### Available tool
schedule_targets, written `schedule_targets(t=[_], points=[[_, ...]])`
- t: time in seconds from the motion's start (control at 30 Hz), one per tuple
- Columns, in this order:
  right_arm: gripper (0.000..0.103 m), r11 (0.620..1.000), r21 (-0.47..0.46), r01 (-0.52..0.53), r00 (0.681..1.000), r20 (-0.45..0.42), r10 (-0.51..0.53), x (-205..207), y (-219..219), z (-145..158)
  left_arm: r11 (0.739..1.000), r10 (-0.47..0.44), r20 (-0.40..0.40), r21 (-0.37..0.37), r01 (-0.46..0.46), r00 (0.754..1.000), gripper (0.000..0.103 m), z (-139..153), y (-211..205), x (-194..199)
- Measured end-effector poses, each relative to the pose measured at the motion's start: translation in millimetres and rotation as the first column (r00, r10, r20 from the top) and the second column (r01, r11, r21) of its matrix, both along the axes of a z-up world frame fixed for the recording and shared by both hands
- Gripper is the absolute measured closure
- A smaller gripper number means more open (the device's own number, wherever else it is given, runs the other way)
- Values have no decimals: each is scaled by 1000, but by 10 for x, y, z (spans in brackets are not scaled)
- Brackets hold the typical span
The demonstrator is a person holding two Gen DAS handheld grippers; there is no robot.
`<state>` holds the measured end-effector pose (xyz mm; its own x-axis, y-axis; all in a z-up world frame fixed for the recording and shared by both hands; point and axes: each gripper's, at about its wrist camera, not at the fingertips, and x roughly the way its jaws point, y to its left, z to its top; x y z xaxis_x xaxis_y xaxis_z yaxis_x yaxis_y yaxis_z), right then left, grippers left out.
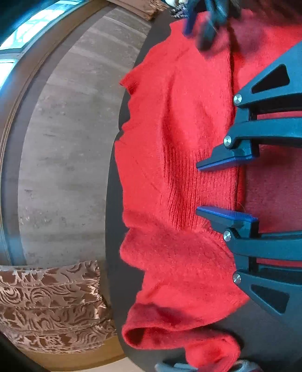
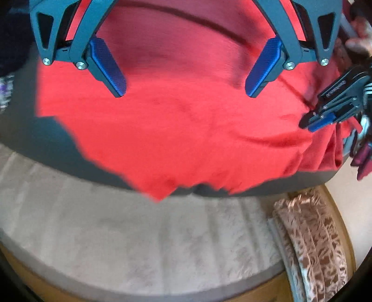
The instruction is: Fold clothes
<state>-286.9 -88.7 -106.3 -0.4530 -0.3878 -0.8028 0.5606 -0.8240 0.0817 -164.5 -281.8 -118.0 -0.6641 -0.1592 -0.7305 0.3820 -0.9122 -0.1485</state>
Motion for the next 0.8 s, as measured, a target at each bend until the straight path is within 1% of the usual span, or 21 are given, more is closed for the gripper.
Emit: schedule_targets(t=[0.03,0.07,0.1,0.17,0.2,0.23,0.3,0.37,0.43,0.47,0.53,0.57,0.67,0.77,0.8], points=[[0,1000,14,-4,1000,11,4,4,-76,-110,998,19,-20,57,-18,1000,72,23,-86,78],[0,999,37,-5,999,-45,7,57,-115,-146,993,44,-40,114,-39,998,72,48,-173,165],[0,999,47,-7,997,-80,11,100,-131,-124,984,74,-57,167,-63,996,72,76,-249,255],[0,999,41,-7,997,-78,10,78,-115,-112,951,162,-84,280,-133,983,72,111,-412,523],[0,999,33,-6,997,-73,9,69,-101,-112,932,223,-97,313,-183,970,72,145,-505,722],[0,1000,26,-6,998,-68,8,60,-87,-113,919,274,-105,321,-228,956,72,183,-579,884],[0,1000,19,-5,998,-67,6,54,-71,-119,891,389,-100,294,-346,916,71,229,-694,1254],[0,1000,19,-5,997,-74,6,81,-67,-145,865,458,-97,279,-417,884,70,244,-816,1487],[0,1000,14,-5,997,-75,6,112,-39,-136,836,519,-96,266,-480,850,66,255,-940,1699],[0,1000,12,-5,997,-75,6,97,-72,-146,819,542,-93,279,-501,835,66,251,-1008,1763],[0,1000,8,-6,997,-76,7,89,-82,-154,782,587,-86,318,-537,805,62,224,-1144,1811],[0,1000,5,-6,997,-76,7,89,-78,-153,769,602,-81,328,-549,795,61,205,-1200,1808],[0,1000,-7,-5,997,-74,5,91,-58,-150,743,629,-58,338,-577,776,61,148,-1316,1699],[0,1000,-18,-4,997,-74,3,96,-37,-146,710,676,-46,309,-633,736,60,120,-1357,1560],[0,1000,-20,-4,997,-74,3,99,-35,-145,692,696,-31,297,-658,718,60,101,-1385,1499]])
